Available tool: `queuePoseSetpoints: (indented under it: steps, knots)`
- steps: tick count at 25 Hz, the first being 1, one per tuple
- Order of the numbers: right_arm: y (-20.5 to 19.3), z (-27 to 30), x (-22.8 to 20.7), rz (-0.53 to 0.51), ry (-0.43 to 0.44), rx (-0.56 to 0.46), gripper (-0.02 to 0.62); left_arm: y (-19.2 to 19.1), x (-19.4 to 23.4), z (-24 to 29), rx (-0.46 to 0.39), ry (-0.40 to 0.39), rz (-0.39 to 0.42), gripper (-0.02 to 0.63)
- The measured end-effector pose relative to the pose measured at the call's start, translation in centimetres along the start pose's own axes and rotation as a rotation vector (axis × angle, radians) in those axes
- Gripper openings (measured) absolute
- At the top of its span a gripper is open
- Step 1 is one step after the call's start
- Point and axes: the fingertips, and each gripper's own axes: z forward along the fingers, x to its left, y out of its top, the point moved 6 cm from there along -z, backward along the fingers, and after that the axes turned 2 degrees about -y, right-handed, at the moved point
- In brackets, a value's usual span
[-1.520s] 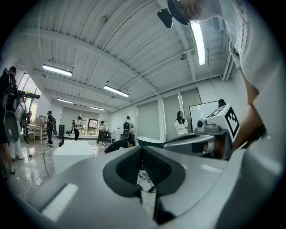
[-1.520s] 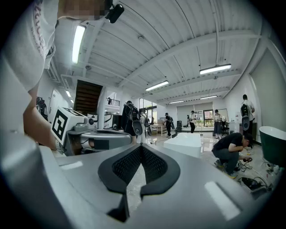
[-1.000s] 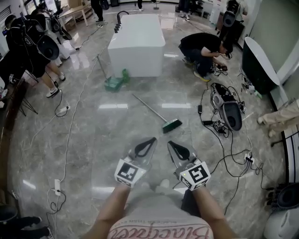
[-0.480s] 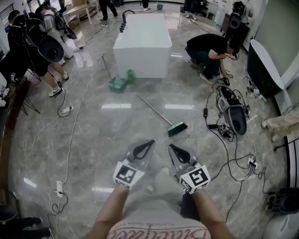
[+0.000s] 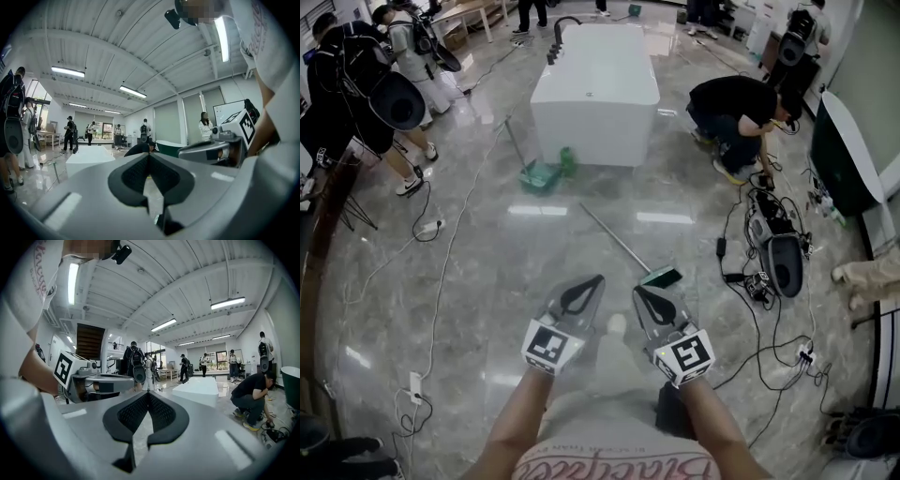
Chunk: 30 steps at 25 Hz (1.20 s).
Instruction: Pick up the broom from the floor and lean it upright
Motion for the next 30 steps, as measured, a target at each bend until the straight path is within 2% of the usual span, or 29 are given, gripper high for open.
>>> queuePoseSetpoints:
  steps: [9,15,20,24,30]
  knots:
    - [2.3,9.0,-10.4,0.000,0.029,-0.002,0.002,0.8,8.4,9.8,0.019,0.043,-0.006,0.000]
    - [2.2,13.7,-13.3,0.014,0.036,0.014,0.002,-0.7,12.3,12.2,0.062,0.037,-0.036,0.000]
    - [1.3,18.7,-14.9,0.041,0.020,0.050,0.002,-2.0,17.8,14.0,0.080,0.035,-0.059,0.000]
    - [1.3,22.9,-16.1,0.037,-0.013,0.077,0.002,-2.5,22.4,16.2,0.081,-0.012,-0.073,0.000]
    - [0.4,27.2,-18.0,-0.052,-0.023,0.134,0.002,-3.8,26.3,20.6,0.127,-0.168,-0.027,0.000]
